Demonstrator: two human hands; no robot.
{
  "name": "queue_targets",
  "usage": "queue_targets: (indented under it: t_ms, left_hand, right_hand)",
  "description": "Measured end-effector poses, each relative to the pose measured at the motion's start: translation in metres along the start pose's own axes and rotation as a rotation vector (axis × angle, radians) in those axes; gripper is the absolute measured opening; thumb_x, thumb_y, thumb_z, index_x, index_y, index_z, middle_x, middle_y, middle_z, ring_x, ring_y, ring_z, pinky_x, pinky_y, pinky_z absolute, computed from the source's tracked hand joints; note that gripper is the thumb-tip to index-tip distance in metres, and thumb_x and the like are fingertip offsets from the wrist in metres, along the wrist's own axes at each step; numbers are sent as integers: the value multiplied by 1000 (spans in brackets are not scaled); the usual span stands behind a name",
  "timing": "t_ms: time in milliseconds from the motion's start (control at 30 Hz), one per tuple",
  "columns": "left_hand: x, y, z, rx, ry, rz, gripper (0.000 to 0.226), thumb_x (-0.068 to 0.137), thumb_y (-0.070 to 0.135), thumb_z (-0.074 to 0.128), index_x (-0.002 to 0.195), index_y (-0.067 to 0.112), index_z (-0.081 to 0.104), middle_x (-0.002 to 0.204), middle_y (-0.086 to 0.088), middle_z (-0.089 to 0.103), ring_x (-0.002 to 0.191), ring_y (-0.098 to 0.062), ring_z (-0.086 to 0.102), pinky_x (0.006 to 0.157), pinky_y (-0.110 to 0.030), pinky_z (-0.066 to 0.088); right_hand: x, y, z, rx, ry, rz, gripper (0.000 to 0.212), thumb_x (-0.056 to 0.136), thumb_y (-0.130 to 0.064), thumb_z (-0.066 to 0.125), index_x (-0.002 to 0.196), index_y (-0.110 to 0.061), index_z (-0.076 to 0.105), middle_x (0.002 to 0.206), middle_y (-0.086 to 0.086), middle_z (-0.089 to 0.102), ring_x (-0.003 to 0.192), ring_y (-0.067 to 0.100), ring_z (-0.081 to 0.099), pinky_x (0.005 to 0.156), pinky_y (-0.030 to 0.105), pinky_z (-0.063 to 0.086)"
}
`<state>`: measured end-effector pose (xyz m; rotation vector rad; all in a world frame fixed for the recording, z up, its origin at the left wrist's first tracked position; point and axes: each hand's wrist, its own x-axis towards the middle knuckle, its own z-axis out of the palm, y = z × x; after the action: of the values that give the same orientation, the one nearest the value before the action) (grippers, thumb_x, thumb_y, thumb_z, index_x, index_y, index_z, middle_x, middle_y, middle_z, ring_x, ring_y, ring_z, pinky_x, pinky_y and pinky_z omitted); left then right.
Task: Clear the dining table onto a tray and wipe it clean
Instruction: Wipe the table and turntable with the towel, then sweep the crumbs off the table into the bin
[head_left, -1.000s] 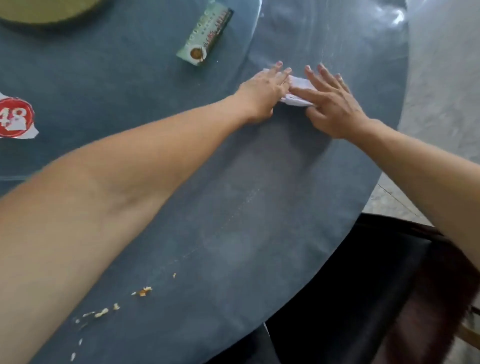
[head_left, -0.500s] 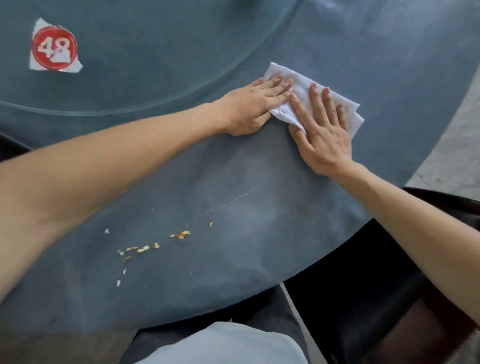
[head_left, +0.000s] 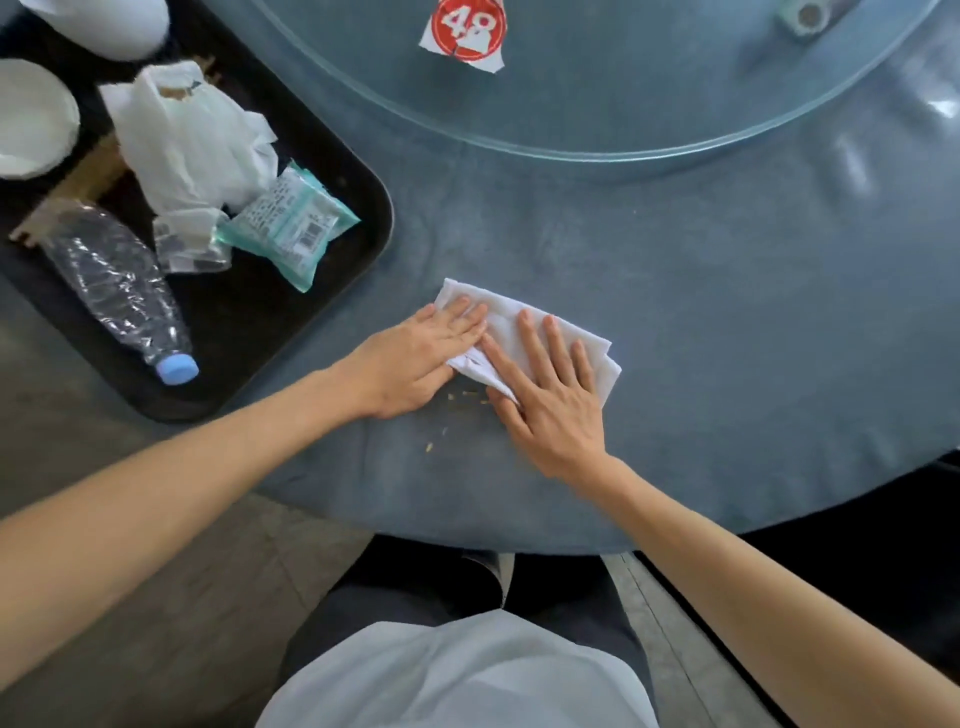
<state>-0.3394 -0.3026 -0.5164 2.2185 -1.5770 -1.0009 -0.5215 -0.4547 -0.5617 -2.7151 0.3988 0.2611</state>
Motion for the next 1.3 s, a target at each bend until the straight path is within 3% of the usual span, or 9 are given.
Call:
queue_targets:
  t_ms: [200, 267, 333, 433, 567, 767, 867, 1067, 1300]
  left_hand:
    - [-74, 32, 44, -116, 39, -156, 62, 103, 6, 33, 160, 11, 9, 169, -1, -1, 155, -14, -6, 126, -27, -1]
    - [-81, 44, 38, -206, 81, -185, 63, 102, 3, 34, 161, 15, 15, 169, 3, 4, 155, -11, 2, 125, -27, 11]
    - [-73, 50, 20, -231, 186, -181, 68, 97, -2, 36, 160, 18, 22, 169, 7, 9, 155, -11, 12, 120, -33, 28]
    - [-38, 45, -13, -123, 351, -123, 70, 92, -9, 34, 158, 13, 29, 169, 0, 15, 155, -21, 18, 118, -39, 29]
    - [8, 21, -34, 79, 384, -126, 69, 91, -8, 35, 158, 9, 28, 168, -10, 16, 155, -28, 14, 125, -42, 20]
    - [10, 19, 7, 399, 54, -257, 73, 100, 16, 40, 162, 19, 2, 170, -2, -6, 157, -23, -6, 125, -46, 13]
    - [-14, 30, 9, 332, 163, -335, 74, 101, 31, 45, 162, 18, 4, 170, -4, -3, 156, -27, -5, 125, -49, 13]
    - [-101, 65, 49, 122, 514, -474, 71, 99, 41, 49, 160, 37, 14, 170, 2, -4, 156, -26, -9, 123, -53, 18]
    - [-192, 94, 147, -53, 755, -682, 69, 99, 41, 53, 160, 29, 22, 170, -2, -2, 155, -33, -7, 124, -52, 11]
  right_hand:
    - [-29, -19, -19, 114, -249, -208, 63, 98, -31, 34, 160, -41, 24, 172, -2, 11, 159, 26, 0, 127, 52, 6]
    - [-26, -20, -42, 203, -320, -240, 63, 97, -18, 39, 158, -32, 35, 168, 4, 26, 158, 31, 10, 126, 54, 15]
    - [-9, -14, -70, 179, -240, -286, 64, 91, -8, 41, 153, -21, 46, 160, 10, 42, 153, 39, 26, 122, 57, 27]
    - [29, -3, -105, 106, -57, -316, 69, 87, 14, 51, 150, -15, 51, 155, 15, 48, 145, 43, 40, 117, 58, 34]
    - [66, 15, -115, -4, 53, -316, 61, 96, 3, 54, 153, -20, 48, 157, 14, 45, 145, 41, 42, 118, 52, 35]
    - [43, 27, -65, -48, -211, -215, 56, 110, -39, 40, 161, -41, 18, 173, -1, 2, 159, 27, 1, 126, 50, 8]
    - [26, 28, -68, 39, -171, -227, 57, 107, -50, 39, 161, -42, 21, 173, -1, 0, 159, 27, -5, 126, 53, 3]
    - [-31, 5, -90, 284, -18, -352, 51, 109, -40, 43, 159, -31, 35, 171, 4, 15, 159, 25, 4, 127, 44, 15]
    - [-99, -79, -20, 336, -171, -757, 49, 105, -22, 57, 153, -18, 47, 164, 12, 34, 155, 32, 23, 126, 47, 22]
